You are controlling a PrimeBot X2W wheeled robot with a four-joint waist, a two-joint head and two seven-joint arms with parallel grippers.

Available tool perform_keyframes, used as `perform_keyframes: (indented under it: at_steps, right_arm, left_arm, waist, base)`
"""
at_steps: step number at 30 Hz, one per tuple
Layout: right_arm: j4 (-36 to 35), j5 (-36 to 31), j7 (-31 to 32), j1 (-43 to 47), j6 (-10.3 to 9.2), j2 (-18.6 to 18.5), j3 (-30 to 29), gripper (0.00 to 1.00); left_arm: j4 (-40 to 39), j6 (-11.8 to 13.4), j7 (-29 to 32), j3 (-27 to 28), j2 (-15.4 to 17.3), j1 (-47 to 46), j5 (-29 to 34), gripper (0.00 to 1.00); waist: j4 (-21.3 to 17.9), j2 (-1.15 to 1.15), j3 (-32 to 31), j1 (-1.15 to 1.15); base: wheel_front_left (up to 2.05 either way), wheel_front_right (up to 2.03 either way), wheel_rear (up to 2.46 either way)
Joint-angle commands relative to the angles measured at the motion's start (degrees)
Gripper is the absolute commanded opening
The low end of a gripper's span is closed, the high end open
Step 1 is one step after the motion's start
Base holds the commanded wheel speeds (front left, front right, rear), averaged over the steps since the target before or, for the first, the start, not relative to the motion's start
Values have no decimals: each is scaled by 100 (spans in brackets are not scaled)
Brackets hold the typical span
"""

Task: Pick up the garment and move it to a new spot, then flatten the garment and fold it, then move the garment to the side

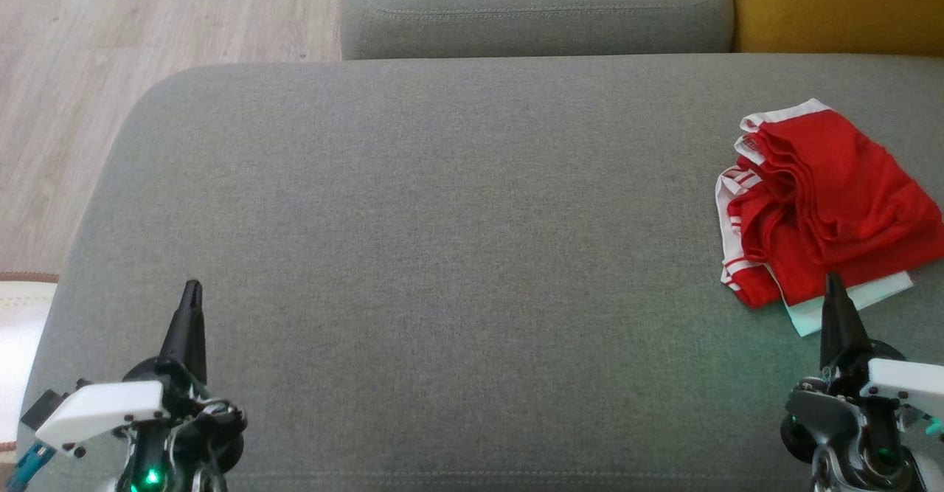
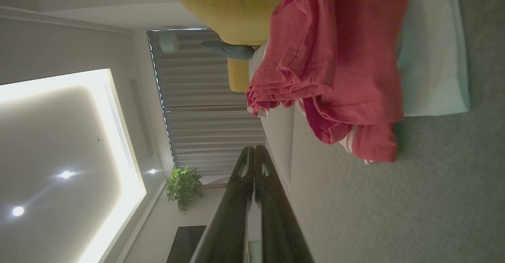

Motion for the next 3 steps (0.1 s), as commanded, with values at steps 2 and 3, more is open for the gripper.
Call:
perform_keyframes:
  at_steps: [2, 3]
  right_arm:
    - [-179, -33, 39, -297, 39, -37, 114, 0]
    - [-179, -33, 39, -297, 39, -37, 114, 0]
  left_arm:
    - [-166, -41, 52, 196, 50, -310, 63, 0]
    - [-166, -41, 52, 196, 50, -310, 63, 0]
  waist:
    - [0, 0, 0, 0]
    - [0, 0, 0, 0]
  base:
    - [0, 0, 0]
    - [0, 0, 0]
